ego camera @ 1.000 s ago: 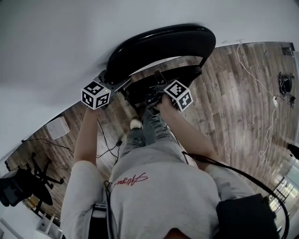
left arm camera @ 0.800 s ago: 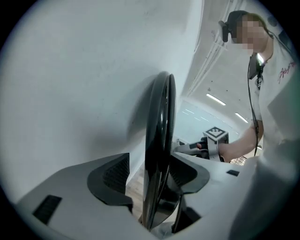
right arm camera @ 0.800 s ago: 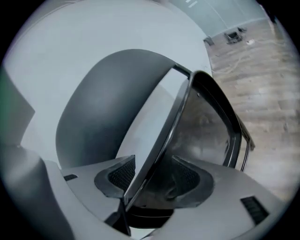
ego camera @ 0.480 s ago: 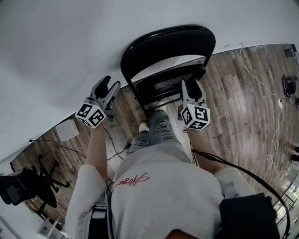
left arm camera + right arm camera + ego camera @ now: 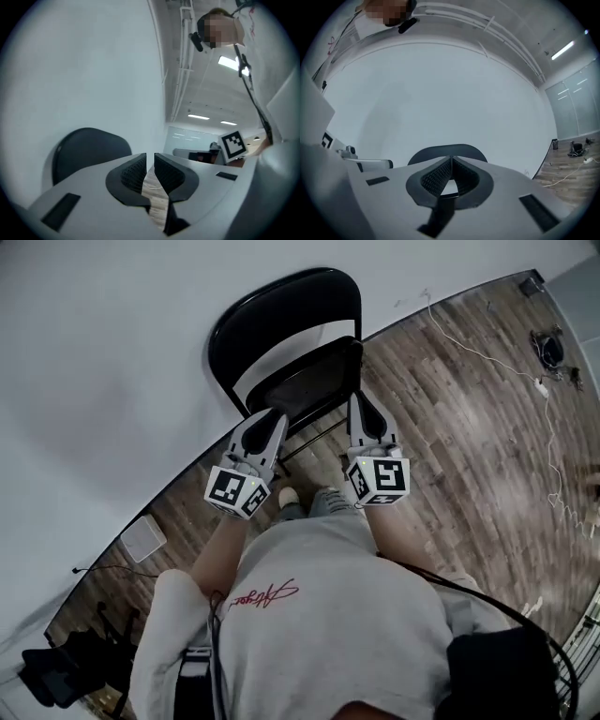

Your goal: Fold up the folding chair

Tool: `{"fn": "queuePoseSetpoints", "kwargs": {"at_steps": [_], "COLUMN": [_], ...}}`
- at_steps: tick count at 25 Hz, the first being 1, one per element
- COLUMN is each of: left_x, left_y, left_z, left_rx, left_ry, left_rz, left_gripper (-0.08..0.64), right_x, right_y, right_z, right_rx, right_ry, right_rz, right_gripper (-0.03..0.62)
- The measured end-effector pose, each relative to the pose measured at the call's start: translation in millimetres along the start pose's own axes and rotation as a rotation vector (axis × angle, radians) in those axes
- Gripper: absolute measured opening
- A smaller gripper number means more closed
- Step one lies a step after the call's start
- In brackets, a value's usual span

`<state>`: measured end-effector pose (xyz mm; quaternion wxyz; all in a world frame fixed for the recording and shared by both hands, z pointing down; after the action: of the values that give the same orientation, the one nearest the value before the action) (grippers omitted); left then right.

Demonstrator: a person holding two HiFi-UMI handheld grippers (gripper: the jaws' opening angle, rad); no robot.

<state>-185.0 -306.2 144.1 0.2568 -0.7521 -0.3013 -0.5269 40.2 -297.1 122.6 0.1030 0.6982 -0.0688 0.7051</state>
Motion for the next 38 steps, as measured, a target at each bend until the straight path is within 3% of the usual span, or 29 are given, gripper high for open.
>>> {"fn": "queuePoseSetpoints", "kwargs": {"at_steps": [2,4,13,20,28,38], "left_x": [2,4,14,16,31,28], "left_y": [0,-4,-54,-88,-111,-121], "left_z": [31,54,150,233,256,258], "left_rx": [0.074,0.076,-0.127,-0.190,-0.177,-0.150], "left_ry": [0.035,0.068,0.122,0.132,0.121,0.129], "left_rz": [-0.005,-0.004,0.065,0.105,0.064,0.054], "left_gripper": [0.051,0.032,0.017,0.017,0.017,0.018], "right_x": [-9,-15,-24,-23,-28,-19], "right_y": [-22,-41,-146,-222,-248,-253], "right_z": [-2,-4,-2,-3,-10,-21], "right_rx": [0.000,-0.025,-0.155,-0.243,-0.283,-0.299], "right_ry": [0.018,0.007,0.034,0.034,-0.005,0.035], "right_rz": [0.025,0.040,0.069,0.058,0.071,0.027], "right_gripper": [0.021,0.021,0.021,0.018,0.015,0.015]}}
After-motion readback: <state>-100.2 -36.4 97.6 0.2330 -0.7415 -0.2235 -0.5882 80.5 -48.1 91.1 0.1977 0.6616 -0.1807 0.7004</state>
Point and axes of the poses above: the fingertips, and each gripper's own axes: y forward along the fingers, z to its right, x out of its underside, the point moved 9 cm from there along -y, backward along the fingers, and after that the axes turned 3 degrees about -y, right-handed, at the moved point
